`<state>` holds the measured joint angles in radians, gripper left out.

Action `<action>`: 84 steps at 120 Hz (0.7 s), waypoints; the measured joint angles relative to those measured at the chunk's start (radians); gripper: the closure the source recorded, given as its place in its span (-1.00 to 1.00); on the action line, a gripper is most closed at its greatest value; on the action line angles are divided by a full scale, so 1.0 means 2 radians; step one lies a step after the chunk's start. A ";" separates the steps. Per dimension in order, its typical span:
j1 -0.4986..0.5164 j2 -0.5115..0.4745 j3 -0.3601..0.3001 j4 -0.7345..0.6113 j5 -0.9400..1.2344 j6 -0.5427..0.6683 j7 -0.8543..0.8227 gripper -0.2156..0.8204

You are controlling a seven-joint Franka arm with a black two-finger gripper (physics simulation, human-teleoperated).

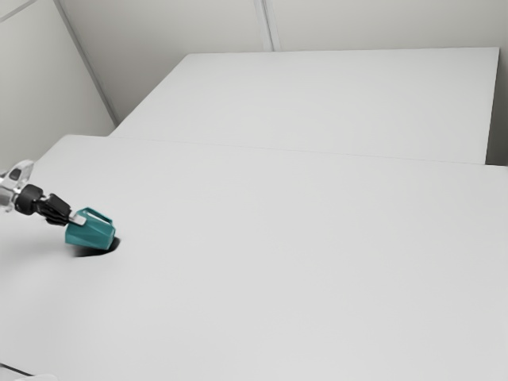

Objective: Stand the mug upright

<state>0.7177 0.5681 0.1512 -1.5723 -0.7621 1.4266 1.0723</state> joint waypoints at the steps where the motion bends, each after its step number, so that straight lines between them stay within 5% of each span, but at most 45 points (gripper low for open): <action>1: 0.000 0.000 -0.001 0.000 0.000 -0.001 0.000 0.80; 40: -0.018 -0.062 -0.003 -0.019 0.004 -0.027 0.007 0.90; 56: -0.082 -0.129 0.001 -0.043 0.054 -0.005 -0.010 0.92; 84: -0.215 -0.210 0.003 -0.108 0.184 0.122 -0.072 0.93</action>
<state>0.2884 0.1472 0.1576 -1.7877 -0.3938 1.6703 0.9285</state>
